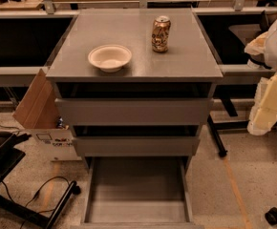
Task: Close bottom drawer
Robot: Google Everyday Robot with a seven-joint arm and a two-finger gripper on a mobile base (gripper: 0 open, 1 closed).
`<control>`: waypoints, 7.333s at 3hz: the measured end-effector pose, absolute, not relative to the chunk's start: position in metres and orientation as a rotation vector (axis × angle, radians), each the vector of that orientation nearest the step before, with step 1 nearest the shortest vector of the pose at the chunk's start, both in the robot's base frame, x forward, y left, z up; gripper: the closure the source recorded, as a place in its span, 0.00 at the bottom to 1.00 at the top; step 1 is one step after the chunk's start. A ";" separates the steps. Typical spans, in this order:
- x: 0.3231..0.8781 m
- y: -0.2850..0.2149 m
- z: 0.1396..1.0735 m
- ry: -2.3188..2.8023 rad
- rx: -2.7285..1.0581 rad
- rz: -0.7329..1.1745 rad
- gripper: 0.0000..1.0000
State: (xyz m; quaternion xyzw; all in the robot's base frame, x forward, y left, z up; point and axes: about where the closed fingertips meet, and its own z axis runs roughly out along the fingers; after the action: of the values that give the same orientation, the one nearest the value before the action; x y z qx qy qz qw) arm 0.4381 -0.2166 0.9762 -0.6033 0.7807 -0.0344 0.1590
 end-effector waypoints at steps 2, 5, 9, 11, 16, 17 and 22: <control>0.430 -0.214 0.969 2.235 -1.719 -0.125 0.00; 0.355 -0.253 0.817 2.232 -1.589 -0.042 0.00; 0.337 -0.274 0.634 2.363 -1.498 0.140 0.00; 0.340 -0.245 0.483 2.406 -1.445 0.335 0.00; 0.250 -0.198 0.294 2.452 -1.416 0.534 1.00; 0.248 -0.191 0.283 2.444 -1.430 0.569 1.00; 0.354 -0.045 0.096 2.158 -1.611 0.941 1.00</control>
Offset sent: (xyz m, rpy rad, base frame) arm -0.0240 0.0069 -0.0262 -0.0406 -0.0103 -0.0212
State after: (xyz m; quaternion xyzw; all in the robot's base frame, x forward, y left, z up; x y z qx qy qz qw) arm 0.3539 -0.0447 0.0958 -0.5588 0.7486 0.3264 0.1442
